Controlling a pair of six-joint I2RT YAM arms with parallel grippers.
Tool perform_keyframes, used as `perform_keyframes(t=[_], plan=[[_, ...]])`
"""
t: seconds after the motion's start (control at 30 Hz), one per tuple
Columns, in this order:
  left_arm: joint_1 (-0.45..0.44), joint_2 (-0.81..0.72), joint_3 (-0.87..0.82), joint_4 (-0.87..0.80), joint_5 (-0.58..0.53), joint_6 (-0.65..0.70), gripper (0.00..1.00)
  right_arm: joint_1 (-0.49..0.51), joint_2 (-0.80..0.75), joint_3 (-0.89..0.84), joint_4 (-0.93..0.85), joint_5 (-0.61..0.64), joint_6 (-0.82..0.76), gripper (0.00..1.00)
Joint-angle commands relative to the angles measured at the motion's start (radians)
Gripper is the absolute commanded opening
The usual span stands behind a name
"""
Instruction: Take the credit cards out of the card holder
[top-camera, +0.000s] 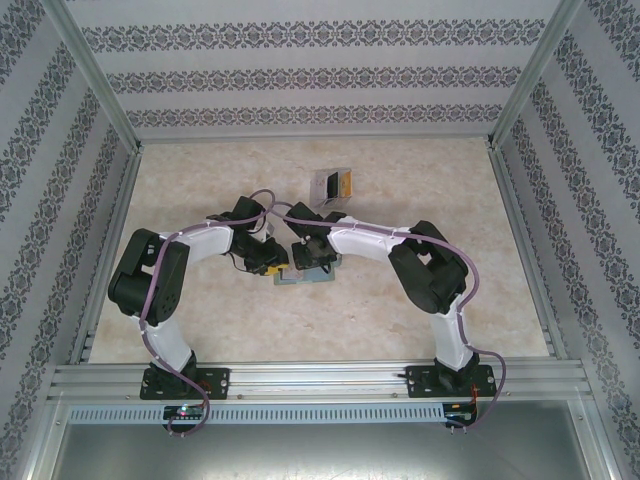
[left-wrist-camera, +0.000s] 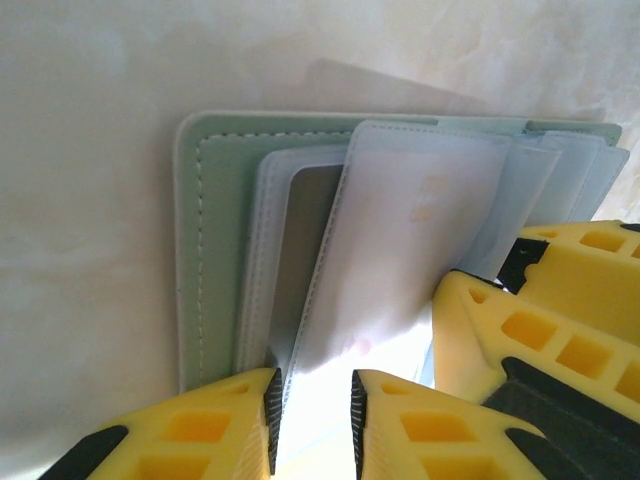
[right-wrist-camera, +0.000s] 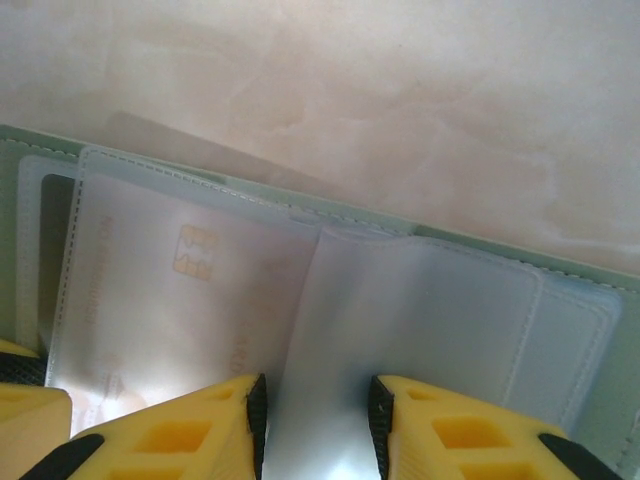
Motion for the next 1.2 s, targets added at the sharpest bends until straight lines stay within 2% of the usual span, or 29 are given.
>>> perform_keyframes(t=[0.0,0.23,0.57,0.77,0.87,0.97,1.17], plan=[[-0.019,0.032,0.008,-0.025,-0.008,0.04,0.28,-0.022,0.04,-0.054,-0.035,-0.019,0.021,0.36],[-0.019,0.007,-0.005,0.052,0.075,0.032,0.27,-0.029,0.036,-0.065,-0.021,-0.042,0.028,0.36],[-0.019,-0.016,-0.011,0.058,0.079,0.049,0.23,-0.039,0.015,-0.073,-0.006,-0.065,0.033,0.36],[-0.02,-0.024,-0.006,0.024,0.027,0.053,0.12,-0.054,-0.048,-0.077,0.029,-0.117,0.029,0.4],[-0.019,-0.036,0.003,-0.017,-0.017,0.068,0.1,-0.058,-0.093,-0.064,0.061,-0.173,0.035,0.43],[-0.018,-0.043,0.01,-0.035,-0.036,0.07,0.1,-0.058,-0.141,-0.054,0.073,-0.17,0.044,0.46],[-0.02,-0.05,-0.005,0.077,0.057,-0.02,0.28,-0.089,-0.246,-0.133,0.11,-0.138,0.077,0.53]])
